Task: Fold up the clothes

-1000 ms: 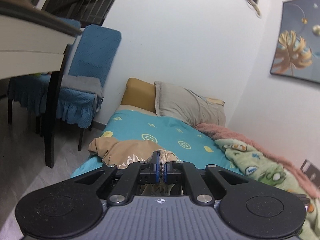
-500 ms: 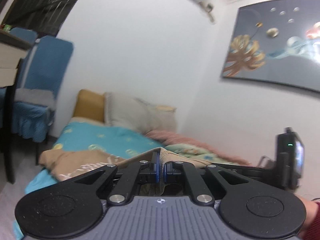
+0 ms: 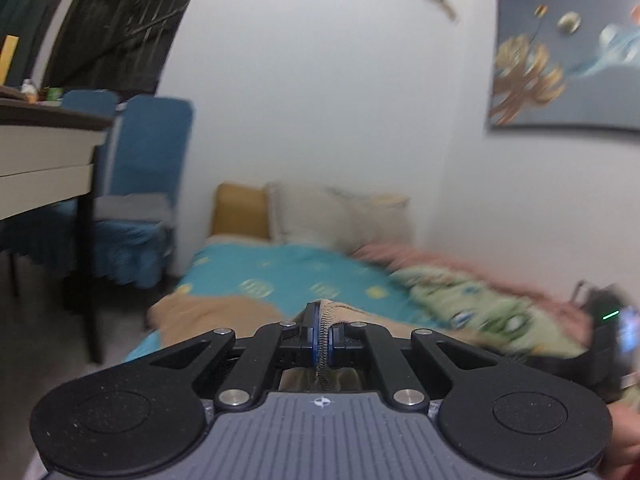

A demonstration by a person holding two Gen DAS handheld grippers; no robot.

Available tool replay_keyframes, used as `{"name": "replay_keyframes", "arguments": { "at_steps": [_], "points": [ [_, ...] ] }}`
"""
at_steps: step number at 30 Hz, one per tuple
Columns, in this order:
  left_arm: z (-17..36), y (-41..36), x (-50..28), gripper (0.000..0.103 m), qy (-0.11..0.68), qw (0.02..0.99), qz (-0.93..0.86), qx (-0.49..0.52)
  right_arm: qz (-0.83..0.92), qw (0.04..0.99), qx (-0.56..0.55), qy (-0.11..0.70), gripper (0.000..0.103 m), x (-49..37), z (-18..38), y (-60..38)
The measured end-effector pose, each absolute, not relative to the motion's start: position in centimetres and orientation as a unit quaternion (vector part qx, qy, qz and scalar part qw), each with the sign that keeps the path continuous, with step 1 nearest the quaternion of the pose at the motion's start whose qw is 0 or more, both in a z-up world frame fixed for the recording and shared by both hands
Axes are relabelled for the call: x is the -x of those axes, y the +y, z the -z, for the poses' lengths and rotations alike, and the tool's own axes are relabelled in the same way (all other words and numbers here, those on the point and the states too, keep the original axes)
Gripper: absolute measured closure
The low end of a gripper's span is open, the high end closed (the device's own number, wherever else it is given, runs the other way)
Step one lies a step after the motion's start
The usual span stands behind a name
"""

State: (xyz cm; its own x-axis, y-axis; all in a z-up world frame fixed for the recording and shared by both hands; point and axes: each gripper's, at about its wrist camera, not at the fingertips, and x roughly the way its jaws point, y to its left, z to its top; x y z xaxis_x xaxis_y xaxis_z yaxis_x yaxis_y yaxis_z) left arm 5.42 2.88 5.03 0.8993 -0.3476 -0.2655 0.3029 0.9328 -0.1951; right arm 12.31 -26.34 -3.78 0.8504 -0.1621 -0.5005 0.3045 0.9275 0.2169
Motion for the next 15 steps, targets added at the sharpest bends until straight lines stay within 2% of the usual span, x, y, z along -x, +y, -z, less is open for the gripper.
{"name": "replay_keyframes", "arguments": {
  "at_steps": [5, 6, 11, 15],
  "points": [
    [-1.7, 1.9, -7.3, 0.092, 0.235, 0.961, 0.139, 0.041, 0.101, 0.967, -0.144, 0.187, 0.000, -11.2, 3.0, -27.5],
    [-0.8, 1.5, -7.6, 0.087, 0.252, 0.957, 0.139, 0.033, 0.098, 0.966, -0.150, 0.186, 0.000, -11.2, 3.1, -27.8],
    [3.0, -0.5, -9.1, 0.083, 0.319, 0.938, 0.138, -0.004, 0.101, 0.966, -0.163, 0.175, 0.000, -11.1, 3.7, -28.7],
    [5.4, -1.8, -10.0, 0.069, 0.362, 0.923, 0.127, -0.044, 0.123, 0.967, -0.133, 0.179, 0.000, -11.5, 4.7, -28.8]
  ]
}}
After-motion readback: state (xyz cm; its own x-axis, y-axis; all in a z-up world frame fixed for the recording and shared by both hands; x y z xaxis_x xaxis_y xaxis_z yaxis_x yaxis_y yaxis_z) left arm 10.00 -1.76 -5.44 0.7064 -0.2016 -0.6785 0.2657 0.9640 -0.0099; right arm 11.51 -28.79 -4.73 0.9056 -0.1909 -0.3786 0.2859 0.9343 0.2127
